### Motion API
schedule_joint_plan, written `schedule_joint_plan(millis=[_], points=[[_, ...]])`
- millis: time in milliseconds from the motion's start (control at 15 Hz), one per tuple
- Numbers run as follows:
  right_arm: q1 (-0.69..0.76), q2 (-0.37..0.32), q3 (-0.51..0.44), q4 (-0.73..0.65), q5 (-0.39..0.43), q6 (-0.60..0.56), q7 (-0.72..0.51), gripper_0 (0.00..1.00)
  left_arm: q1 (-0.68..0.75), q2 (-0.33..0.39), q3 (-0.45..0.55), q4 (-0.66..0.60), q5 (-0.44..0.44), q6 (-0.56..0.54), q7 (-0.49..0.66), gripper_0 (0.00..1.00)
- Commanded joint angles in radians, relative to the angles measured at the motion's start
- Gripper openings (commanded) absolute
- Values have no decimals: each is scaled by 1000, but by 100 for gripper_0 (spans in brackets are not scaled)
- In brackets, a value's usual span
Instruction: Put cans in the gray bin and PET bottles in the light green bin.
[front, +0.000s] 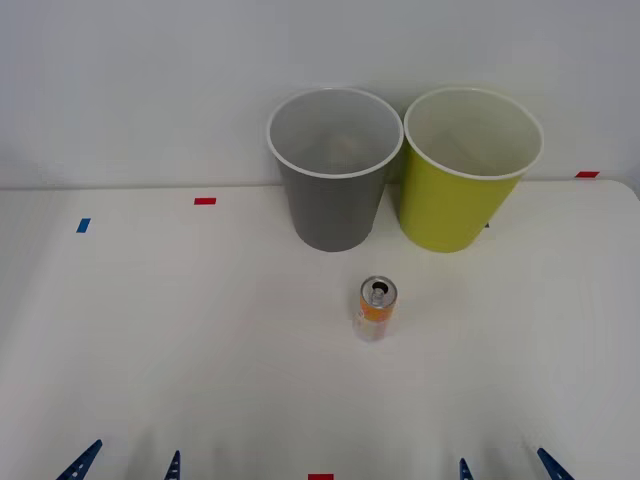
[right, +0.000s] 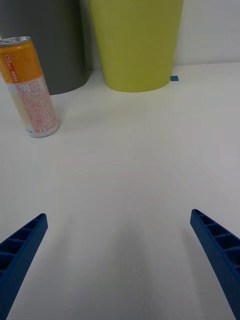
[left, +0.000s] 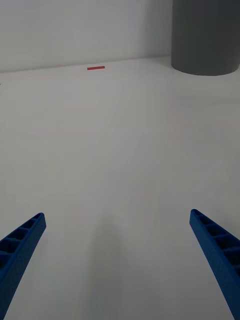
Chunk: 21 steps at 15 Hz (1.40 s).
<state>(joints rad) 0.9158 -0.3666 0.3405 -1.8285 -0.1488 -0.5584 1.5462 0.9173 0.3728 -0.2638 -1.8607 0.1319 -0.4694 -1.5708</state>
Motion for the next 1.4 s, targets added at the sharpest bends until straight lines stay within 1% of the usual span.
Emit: schedule_joint_plan(millis=[67,1400], points=[[0,0,0,0,0,0,0,100,0,0,0,0,0,0,0,100],[0,0,0,0,0,0,0,100,0,0,0,0,0,0,0,100]])
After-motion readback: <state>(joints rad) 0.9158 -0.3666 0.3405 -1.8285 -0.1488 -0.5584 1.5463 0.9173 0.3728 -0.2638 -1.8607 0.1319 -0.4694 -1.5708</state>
